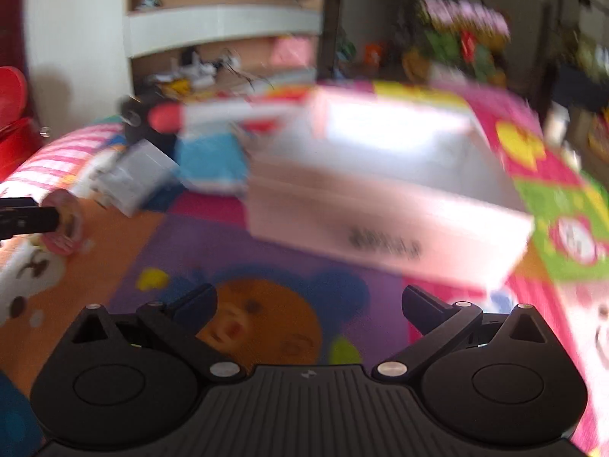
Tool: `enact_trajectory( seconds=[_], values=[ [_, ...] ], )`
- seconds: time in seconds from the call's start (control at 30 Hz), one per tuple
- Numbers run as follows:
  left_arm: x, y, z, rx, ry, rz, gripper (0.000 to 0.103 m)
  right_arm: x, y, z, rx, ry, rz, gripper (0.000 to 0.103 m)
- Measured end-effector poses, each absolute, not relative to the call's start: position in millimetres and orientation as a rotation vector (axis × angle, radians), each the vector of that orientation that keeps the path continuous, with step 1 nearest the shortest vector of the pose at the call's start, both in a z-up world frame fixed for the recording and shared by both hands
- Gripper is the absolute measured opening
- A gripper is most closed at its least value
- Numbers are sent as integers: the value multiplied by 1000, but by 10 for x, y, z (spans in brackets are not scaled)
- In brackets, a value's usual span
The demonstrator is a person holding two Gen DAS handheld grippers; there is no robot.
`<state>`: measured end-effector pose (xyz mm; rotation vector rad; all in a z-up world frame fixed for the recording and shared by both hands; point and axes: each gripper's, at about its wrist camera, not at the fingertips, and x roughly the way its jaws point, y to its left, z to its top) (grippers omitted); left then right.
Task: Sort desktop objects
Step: 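Grasp the pink-and-yellow round toy with the left gripper, then grasp the white battery charger with the right gripper while left holds the round toy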
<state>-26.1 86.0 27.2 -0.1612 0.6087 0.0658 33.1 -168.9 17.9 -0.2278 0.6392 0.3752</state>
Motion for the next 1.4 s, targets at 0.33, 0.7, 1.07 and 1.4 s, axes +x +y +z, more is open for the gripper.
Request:
enact_trajectory(
  seconds=[0.33, 0.7, 1.07, 1.4],
  values=[
    [-425, 1300, 284, -181, 606, 212, 90, 562, -537, 464, -232, 575, 673, 55],
    [-470, 1286, 256, -214, 619, 138, 95, 791, -281, 175, -175, 725, 649, 51],
    [-374, 903, 281, -149, 623, 54, 96, 651, -1236, 299, 0, 792, 591, 7],
    [-402, 864, 291, -132, 632, 77, 97, 731, -922, 321, -7, 674, 593, 53]
  ],
)
